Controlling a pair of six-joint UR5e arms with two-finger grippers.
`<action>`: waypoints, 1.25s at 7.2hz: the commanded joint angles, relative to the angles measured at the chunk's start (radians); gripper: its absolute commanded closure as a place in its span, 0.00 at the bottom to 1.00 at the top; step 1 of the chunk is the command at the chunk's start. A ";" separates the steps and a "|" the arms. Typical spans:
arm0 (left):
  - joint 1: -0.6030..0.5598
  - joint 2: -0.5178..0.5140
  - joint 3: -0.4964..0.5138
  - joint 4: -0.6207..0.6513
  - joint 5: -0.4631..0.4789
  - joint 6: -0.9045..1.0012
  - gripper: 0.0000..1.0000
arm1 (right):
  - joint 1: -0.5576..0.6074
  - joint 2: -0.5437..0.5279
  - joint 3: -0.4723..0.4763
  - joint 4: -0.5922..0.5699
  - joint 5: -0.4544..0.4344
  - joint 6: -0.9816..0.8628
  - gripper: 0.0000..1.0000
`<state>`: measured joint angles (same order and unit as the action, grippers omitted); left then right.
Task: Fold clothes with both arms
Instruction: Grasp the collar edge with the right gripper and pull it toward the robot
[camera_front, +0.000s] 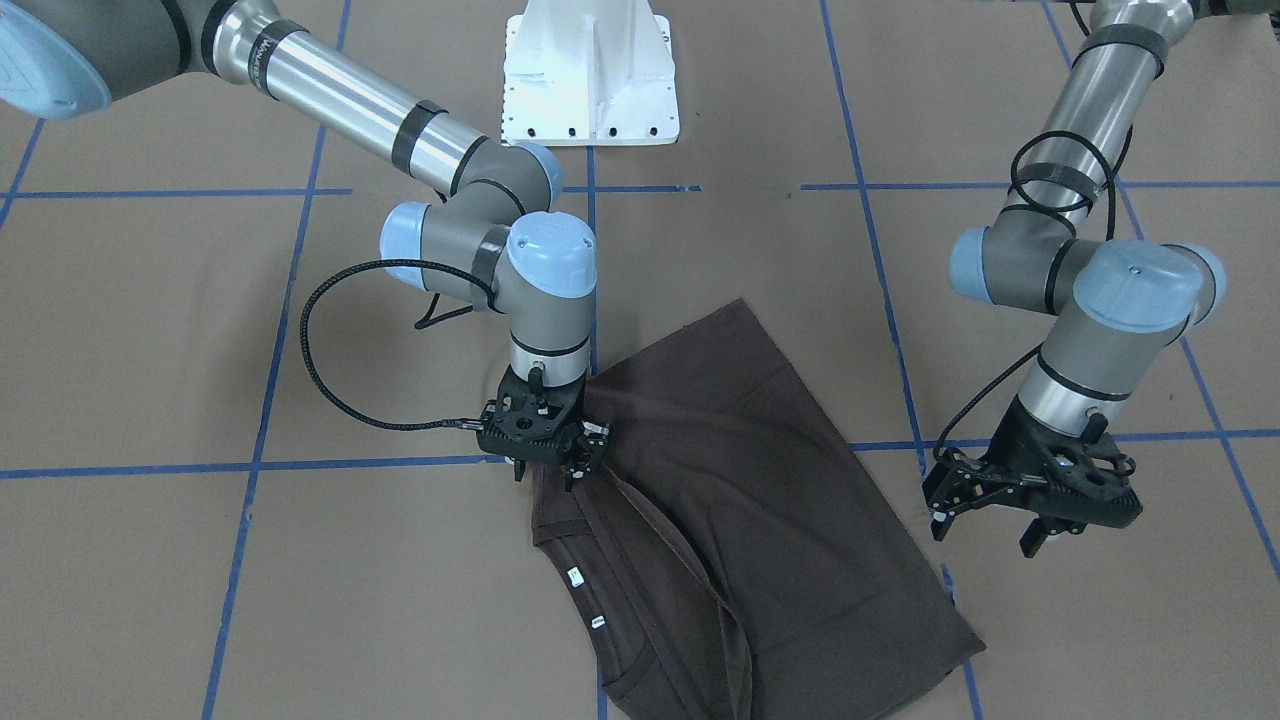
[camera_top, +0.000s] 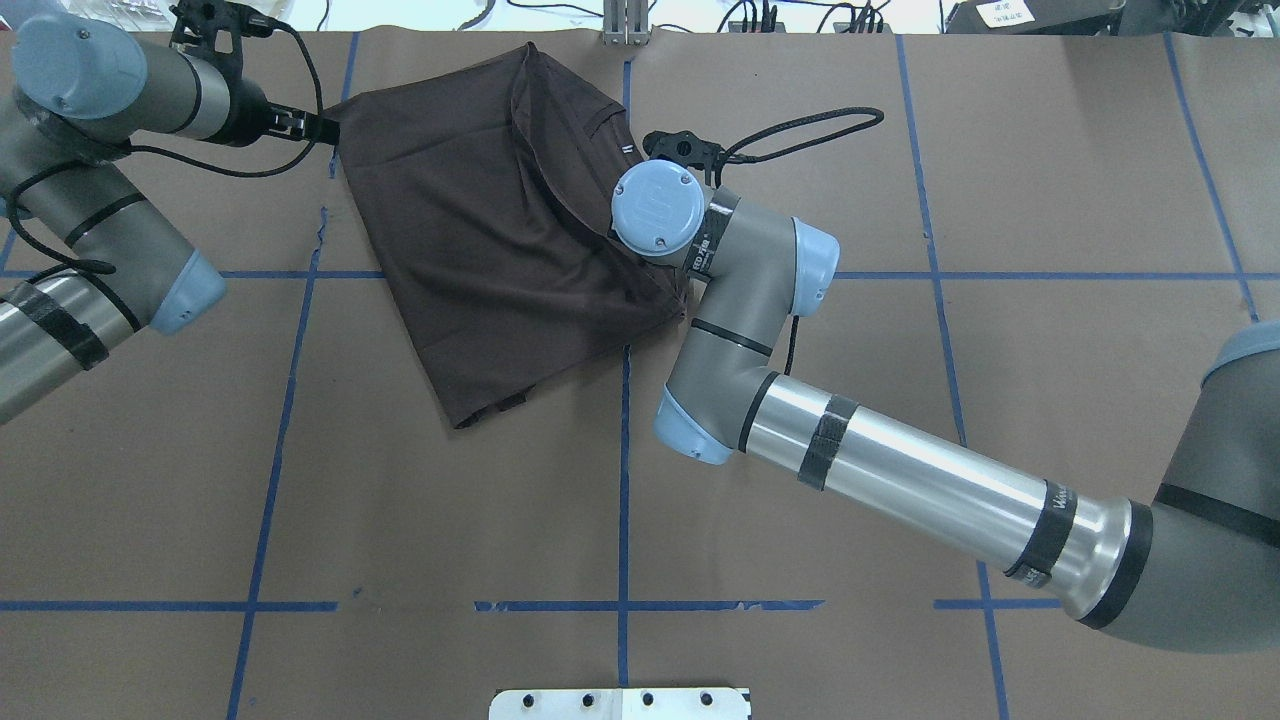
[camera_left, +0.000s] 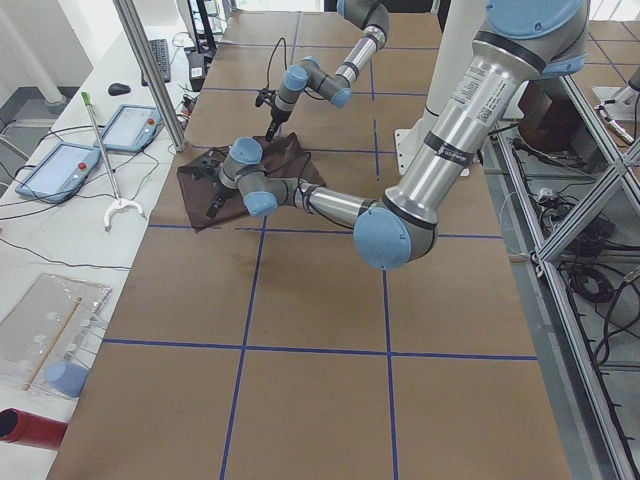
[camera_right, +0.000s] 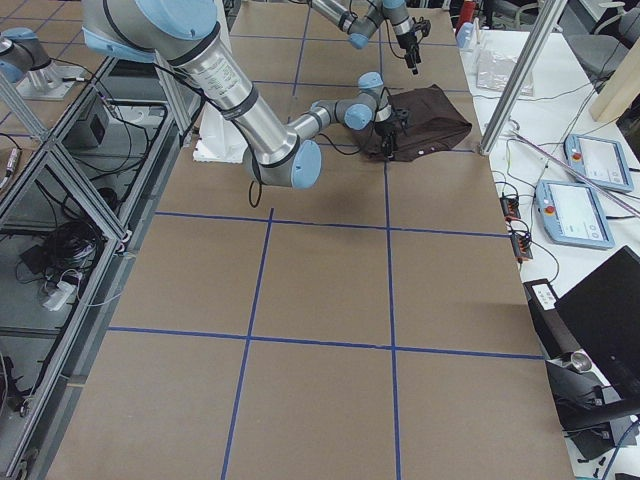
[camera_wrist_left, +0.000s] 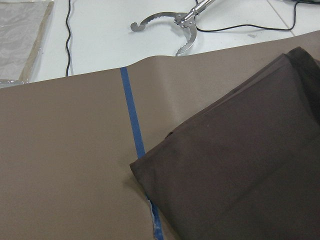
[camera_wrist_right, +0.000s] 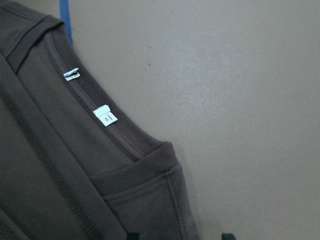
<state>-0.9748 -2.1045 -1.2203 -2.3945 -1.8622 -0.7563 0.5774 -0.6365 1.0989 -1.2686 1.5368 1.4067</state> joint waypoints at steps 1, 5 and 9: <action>0.002 0.000 -0.001 0.000 0.000 0.000 0.00 | -0.007 -0.002 -0.001 0.000 -0.007 0.000 0.39; 0.002 0.000 -0.001 0.000 0.000 0.000 0.00 | -0.010 -0.011 0.001 0.000 -0.015 0.005 0.84; 0.004 0.000 -0.001 -0.002 0.000 0.000 0.00 | -0.010 -0.008 0.027 -0.003 -0.014 0.017 1.00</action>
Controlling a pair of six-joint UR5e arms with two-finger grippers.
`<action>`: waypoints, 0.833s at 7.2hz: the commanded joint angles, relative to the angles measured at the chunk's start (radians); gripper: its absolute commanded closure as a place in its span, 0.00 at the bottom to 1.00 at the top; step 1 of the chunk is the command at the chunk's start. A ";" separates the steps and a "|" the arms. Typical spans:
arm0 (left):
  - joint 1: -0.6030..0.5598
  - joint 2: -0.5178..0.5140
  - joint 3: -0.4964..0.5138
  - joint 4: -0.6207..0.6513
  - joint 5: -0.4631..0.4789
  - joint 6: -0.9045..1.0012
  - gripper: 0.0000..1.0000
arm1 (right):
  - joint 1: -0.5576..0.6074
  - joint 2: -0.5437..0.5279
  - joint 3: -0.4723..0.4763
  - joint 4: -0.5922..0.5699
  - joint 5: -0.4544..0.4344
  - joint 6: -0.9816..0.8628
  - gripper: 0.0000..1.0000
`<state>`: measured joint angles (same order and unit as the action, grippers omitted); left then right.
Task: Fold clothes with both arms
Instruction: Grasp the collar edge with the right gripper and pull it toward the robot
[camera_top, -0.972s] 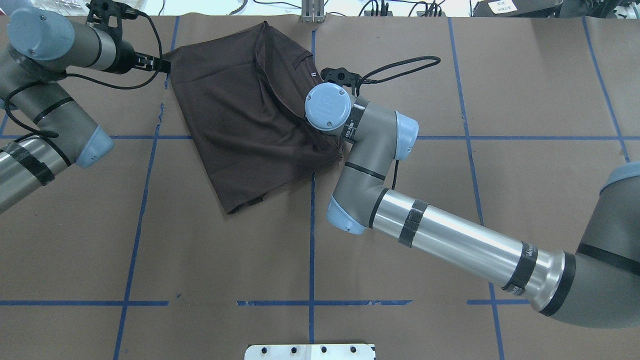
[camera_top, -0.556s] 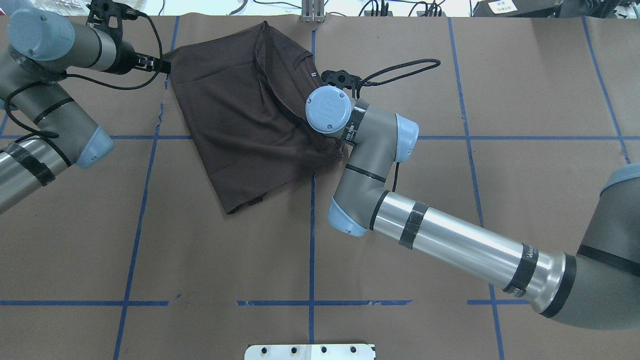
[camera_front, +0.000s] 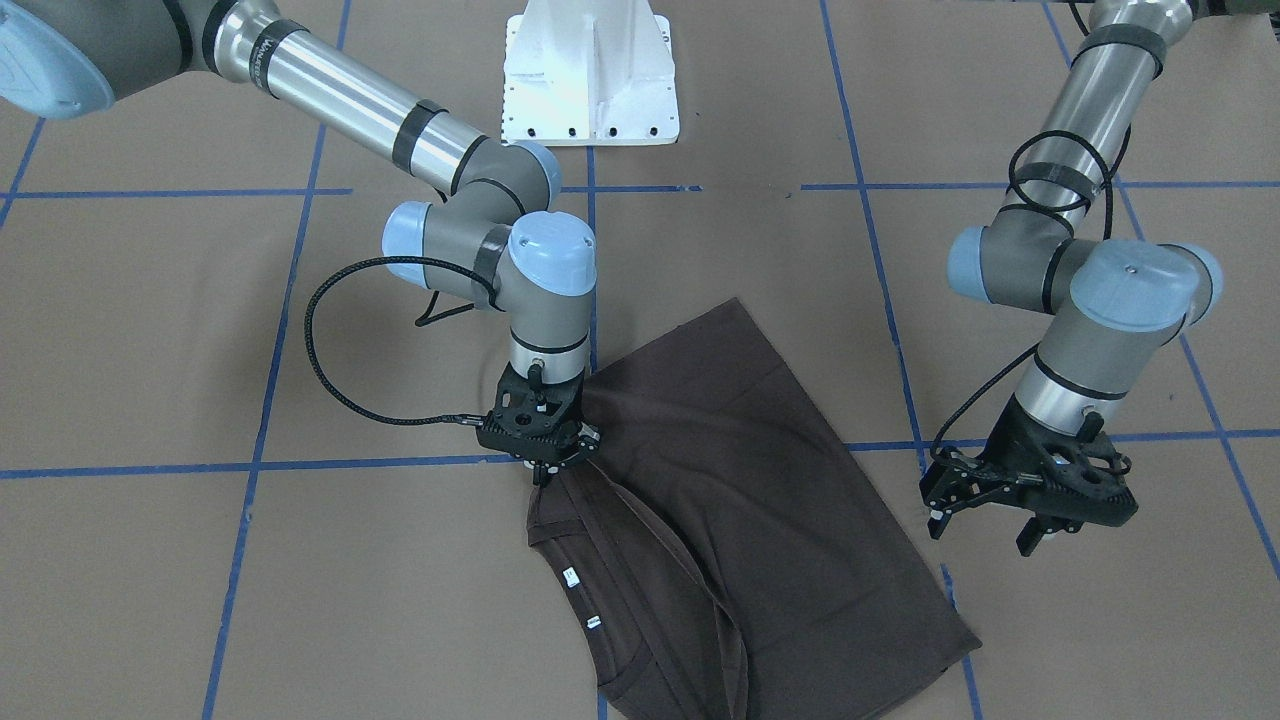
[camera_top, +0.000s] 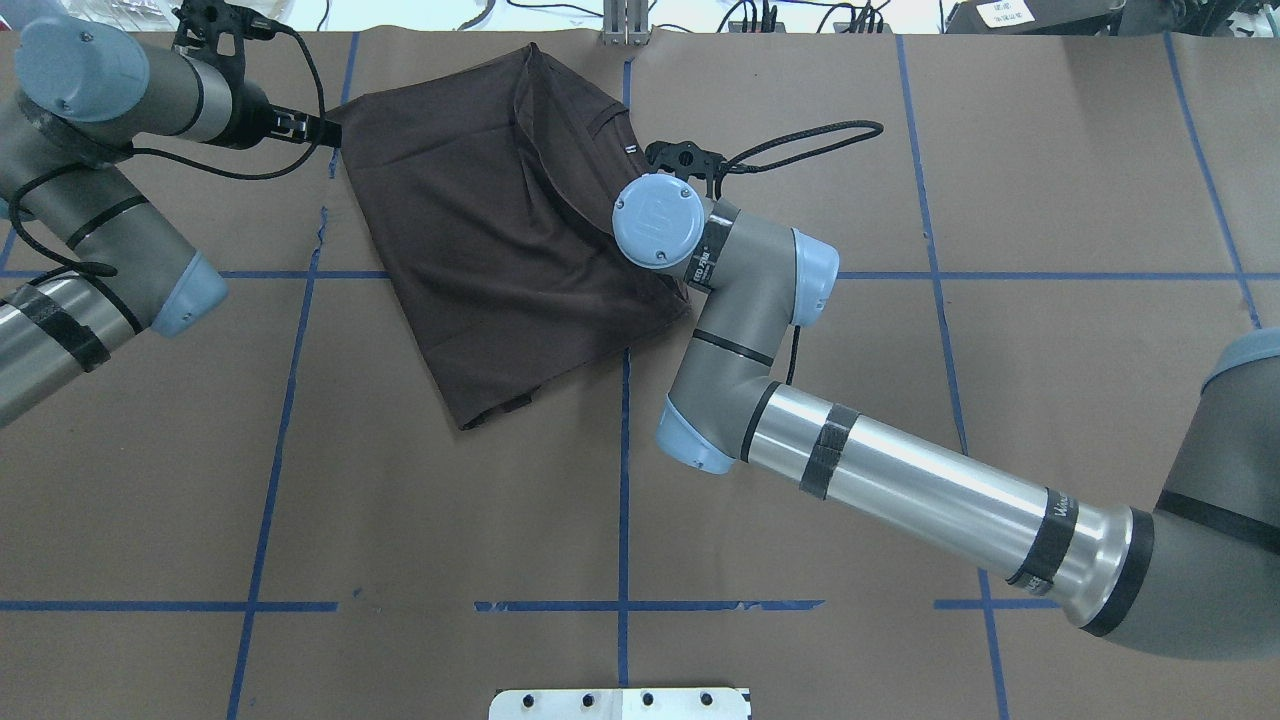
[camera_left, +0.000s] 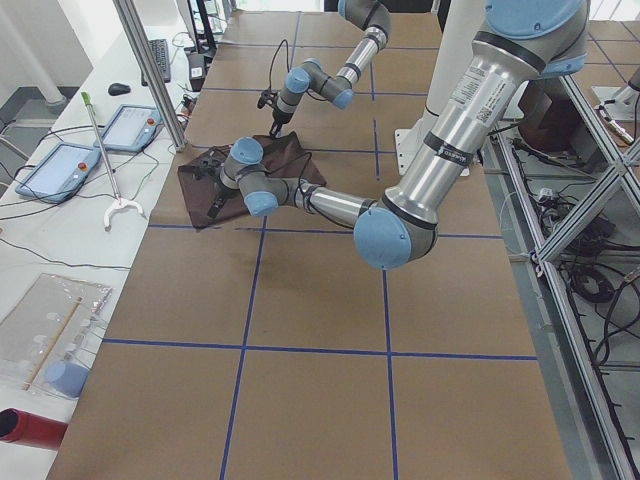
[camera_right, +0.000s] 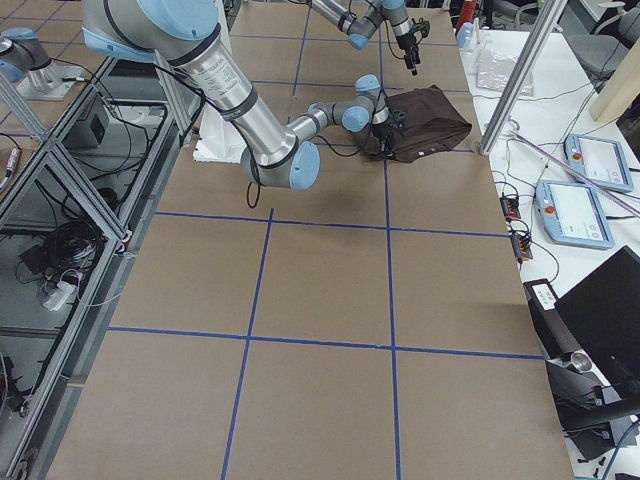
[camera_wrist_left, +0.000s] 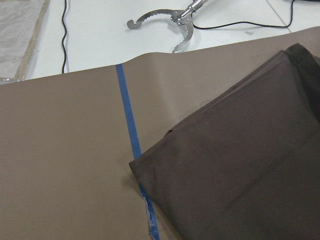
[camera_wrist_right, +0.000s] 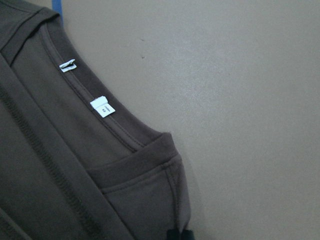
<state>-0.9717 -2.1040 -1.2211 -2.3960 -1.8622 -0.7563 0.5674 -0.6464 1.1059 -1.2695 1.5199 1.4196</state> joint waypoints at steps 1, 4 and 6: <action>0.001 -0.001 -0.002 0.000 0.000 0.000 0.00 | 0.000 -0.048 0.107 -0.008 0.005 0.004 1.00; 0.004 -0.002 -0.008 -0.003 0.000 0.000 0.00 | -0.134 -0.400 0.528 -0.017 -0.096 0.009 1.00; 0.008 -0.001 -0.026 0.001 -0.002 -0.002 0.00 | -0.257 -0.586 0.733 -0.033 -0.180 0.059 1.00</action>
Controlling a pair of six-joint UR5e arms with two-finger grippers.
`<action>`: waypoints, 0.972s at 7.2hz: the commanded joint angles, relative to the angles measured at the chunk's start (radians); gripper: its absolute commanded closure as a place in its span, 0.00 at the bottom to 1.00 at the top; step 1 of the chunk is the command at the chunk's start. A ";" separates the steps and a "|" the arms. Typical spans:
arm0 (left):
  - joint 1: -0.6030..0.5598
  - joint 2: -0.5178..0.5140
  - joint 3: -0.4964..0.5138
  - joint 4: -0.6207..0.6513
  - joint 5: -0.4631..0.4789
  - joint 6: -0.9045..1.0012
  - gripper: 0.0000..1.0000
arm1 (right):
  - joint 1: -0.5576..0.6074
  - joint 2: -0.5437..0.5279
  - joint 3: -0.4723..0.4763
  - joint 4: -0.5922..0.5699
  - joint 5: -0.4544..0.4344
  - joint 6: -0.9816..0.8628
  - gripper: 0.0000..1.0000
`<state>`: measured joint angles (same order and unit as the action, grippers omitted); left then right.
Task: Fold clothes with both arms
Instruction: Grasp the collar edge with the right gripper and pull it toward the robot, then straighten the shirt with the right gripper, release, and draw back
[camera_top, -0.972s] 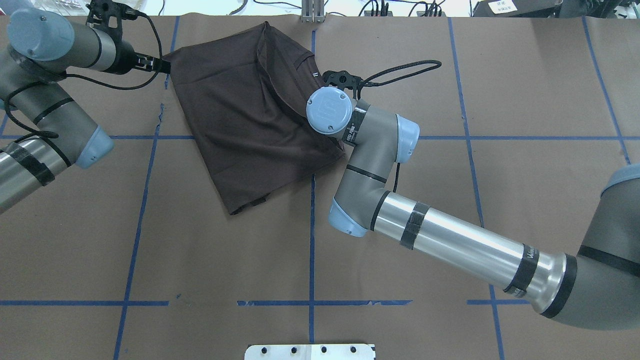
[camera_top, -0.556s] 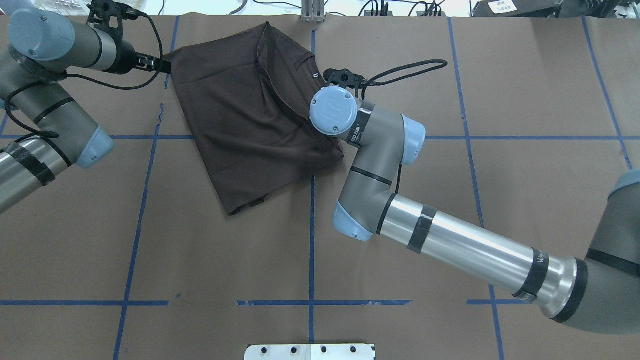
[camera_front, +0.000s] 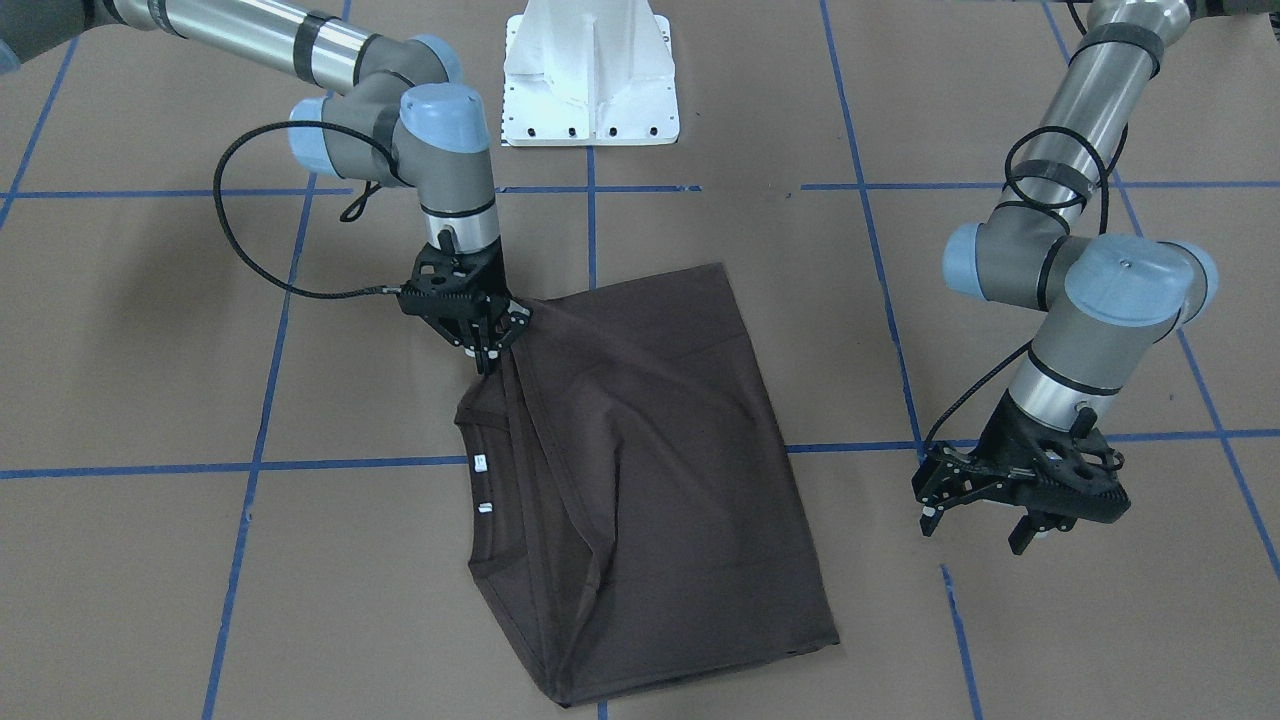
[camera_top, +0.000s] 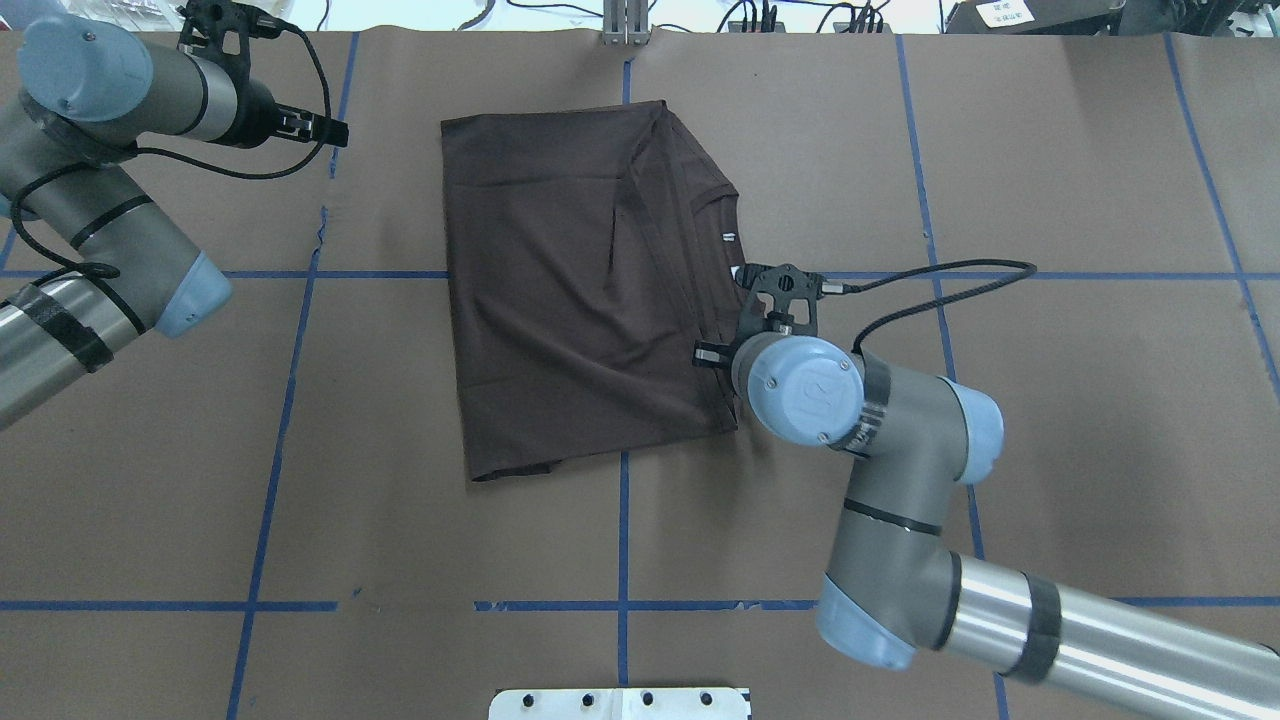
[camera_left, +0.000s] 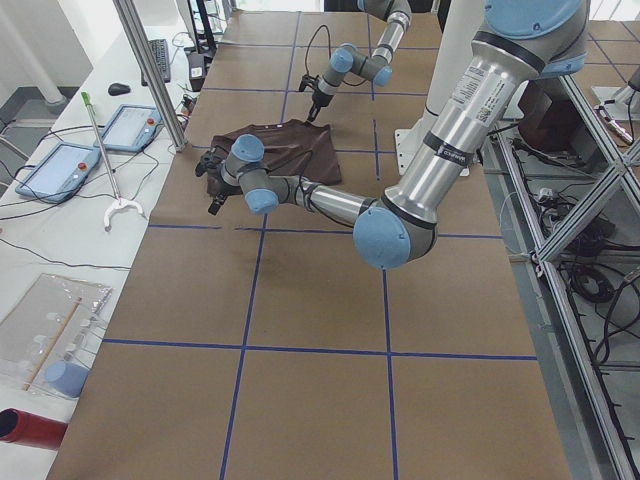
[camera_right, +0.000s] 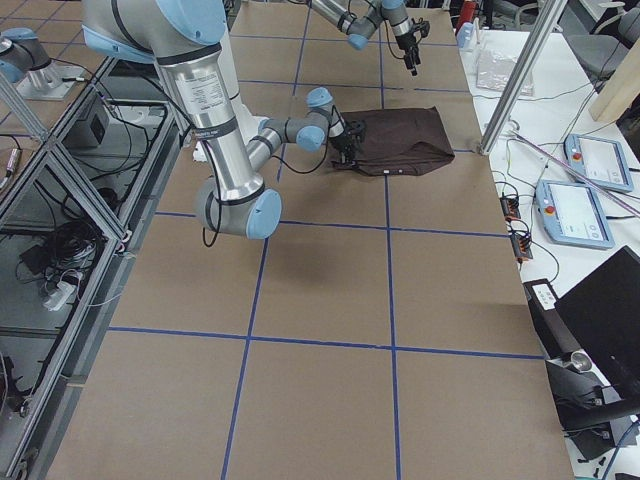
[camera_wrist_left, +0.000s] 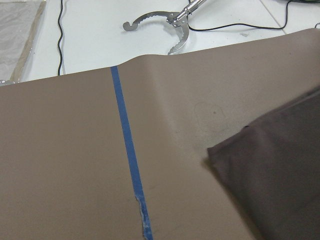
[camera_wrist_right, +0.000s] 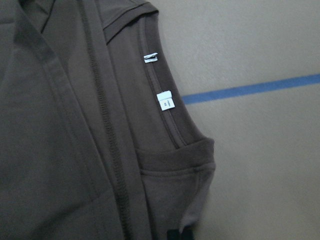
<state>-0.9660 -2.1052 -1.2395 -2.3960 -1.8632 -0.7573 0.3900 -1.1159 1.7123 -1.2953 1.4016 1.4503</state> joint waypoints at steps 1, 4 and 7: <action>0.003 0.001 -0.011 0.002 -0.001 -0.002 0.00 | -0.115 -0.154 0.168 -0.007 -0.090 0.048 1.00; 0.003 -0.001 -0.012 0.003 -0.001 -0.002 0.00 | -0.148 -0.177 0.185 -0.006 -0.118 0.059 0.00; 0.010 0.001 -0.006 0.002 -0.001 -0.002 0.00 | -0.183 -0.176 0.236 0.051 -0.108 0.076 0.23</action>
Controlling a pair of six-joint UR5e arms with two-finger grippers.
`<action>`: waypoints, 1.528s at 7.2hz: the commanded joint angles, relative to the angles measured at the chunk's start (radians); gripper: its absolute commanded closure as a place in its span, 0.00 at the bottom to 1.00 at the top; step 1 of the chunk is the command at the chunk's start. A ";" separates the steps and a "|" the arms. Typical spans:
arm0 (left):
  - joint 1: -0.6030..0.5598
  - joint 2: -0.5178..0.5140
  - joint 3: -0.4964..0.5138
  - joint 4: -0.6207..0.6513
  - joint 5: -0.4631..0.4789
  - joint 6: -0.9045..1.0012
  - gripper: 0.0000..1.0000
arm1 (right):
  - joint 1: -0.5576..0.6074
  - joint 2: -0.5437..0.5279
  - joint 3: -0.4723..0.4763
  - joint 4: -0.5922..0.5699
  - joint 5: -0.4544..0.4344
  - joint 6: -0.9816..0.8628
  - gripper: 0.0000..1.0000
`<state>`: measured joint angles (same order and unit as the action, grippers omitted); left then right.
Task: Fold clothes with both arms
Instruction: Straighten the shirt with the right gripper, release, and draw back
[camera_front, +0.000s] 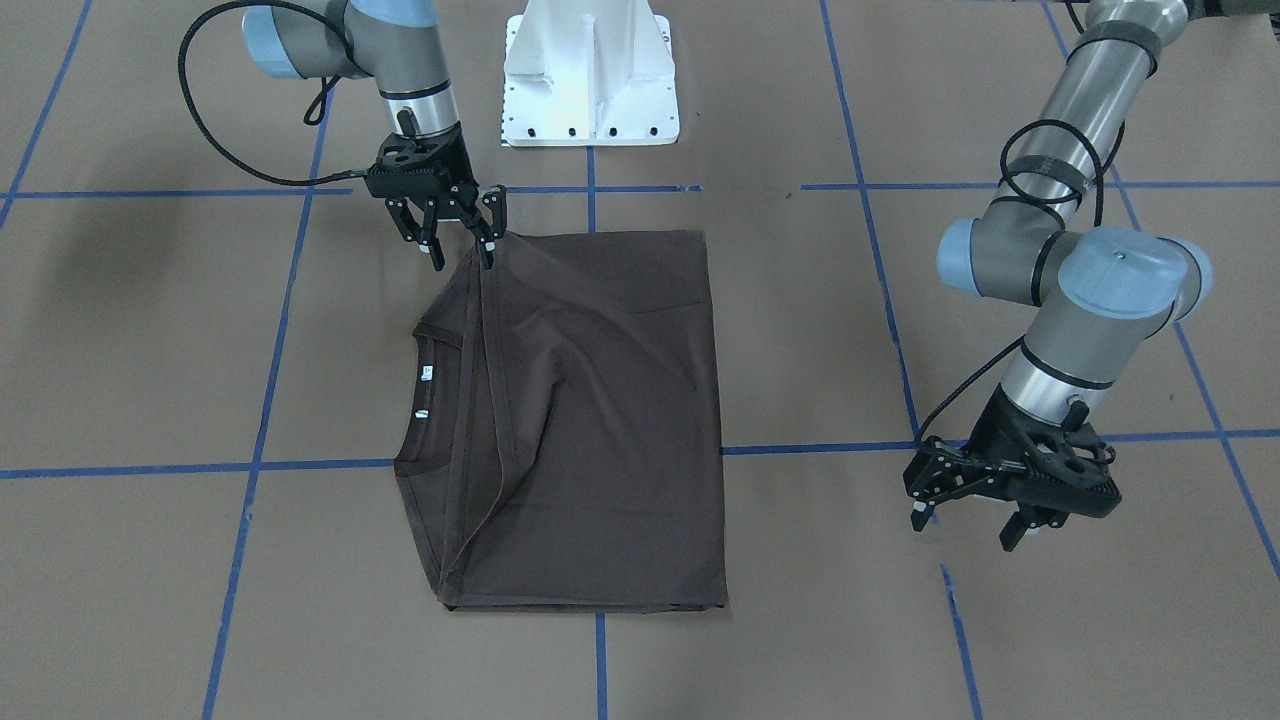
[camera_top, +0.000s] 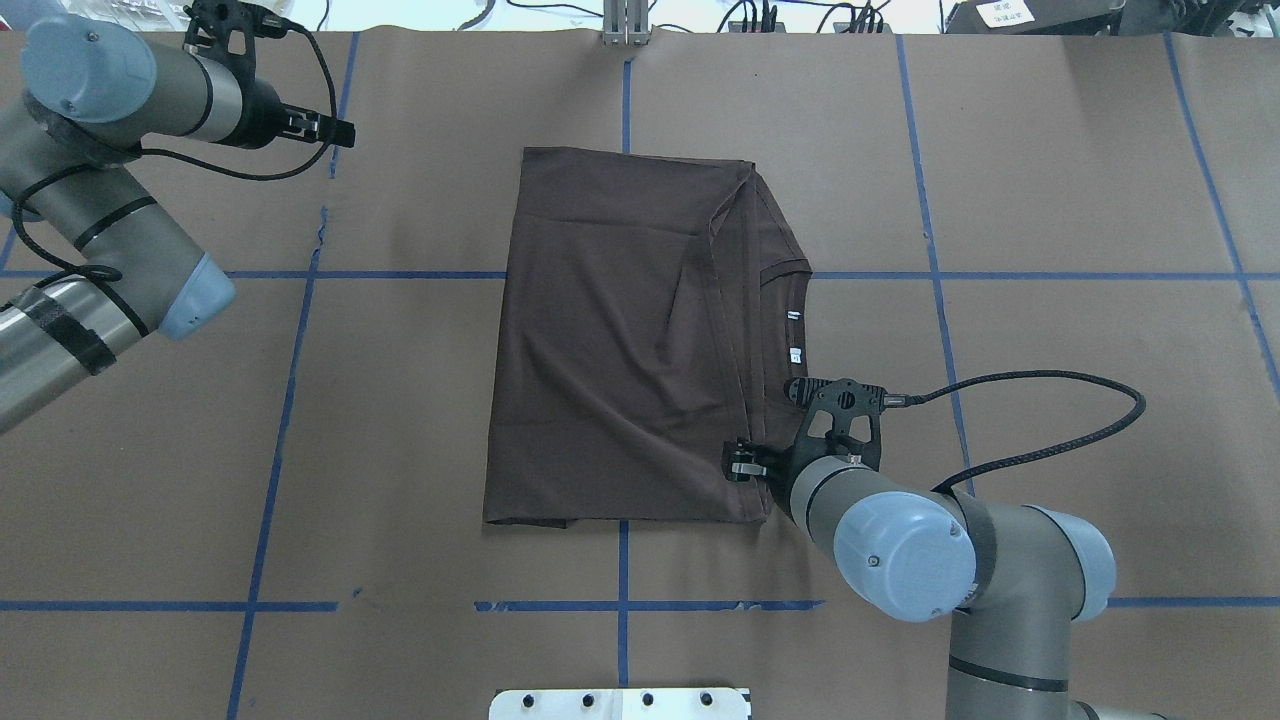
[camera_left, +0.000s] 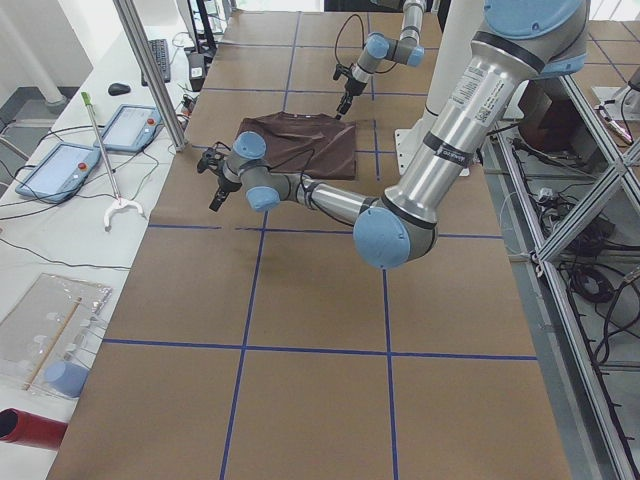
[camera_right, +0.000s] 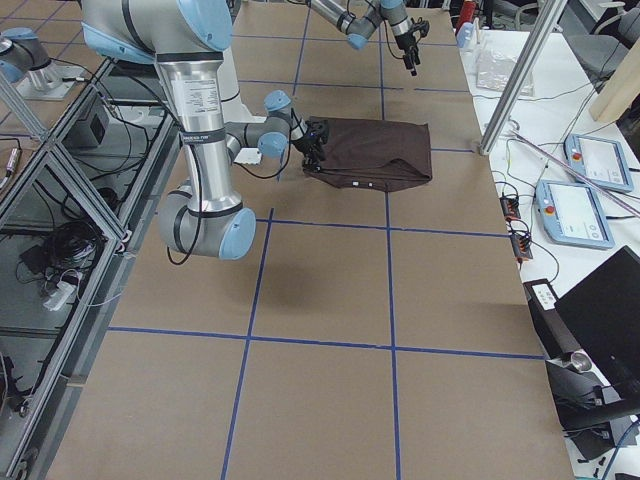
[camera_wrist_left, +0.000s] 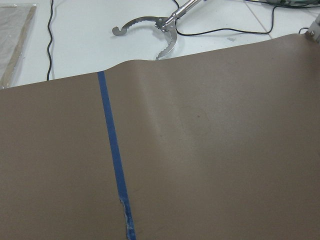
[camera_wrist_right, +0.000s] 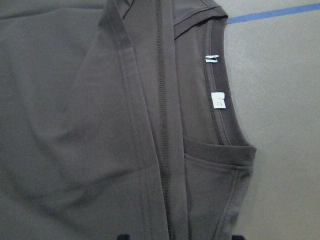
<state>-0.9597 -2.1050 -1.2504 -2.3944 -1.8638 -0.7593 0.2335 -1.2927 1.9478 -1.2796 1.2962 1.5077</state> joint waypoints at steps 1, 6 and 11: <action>0.004 0.000 0.003 0.000 0.000 0.000 0.00 | -0.036 -0.025 0.000 0.107 -0.002 0.023 0.54; 0.009 0.000 0.006 0.000 0.002 0.000 0.00 | -0.077 -0.068 0.000 0.163 -0.006 0.091 0.54; 0.009 0.000 0.006 0.000 0.002 0.000 0.00 | -0.102 -0.080 -0.006 0.163 -0.012 0.101 0.56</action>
<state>-0.9511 -2.1046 -1.2441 -2.3945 -1.8623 -0.7593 0.1427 -1.3747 1.9443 -1.1167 1.2852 1.6025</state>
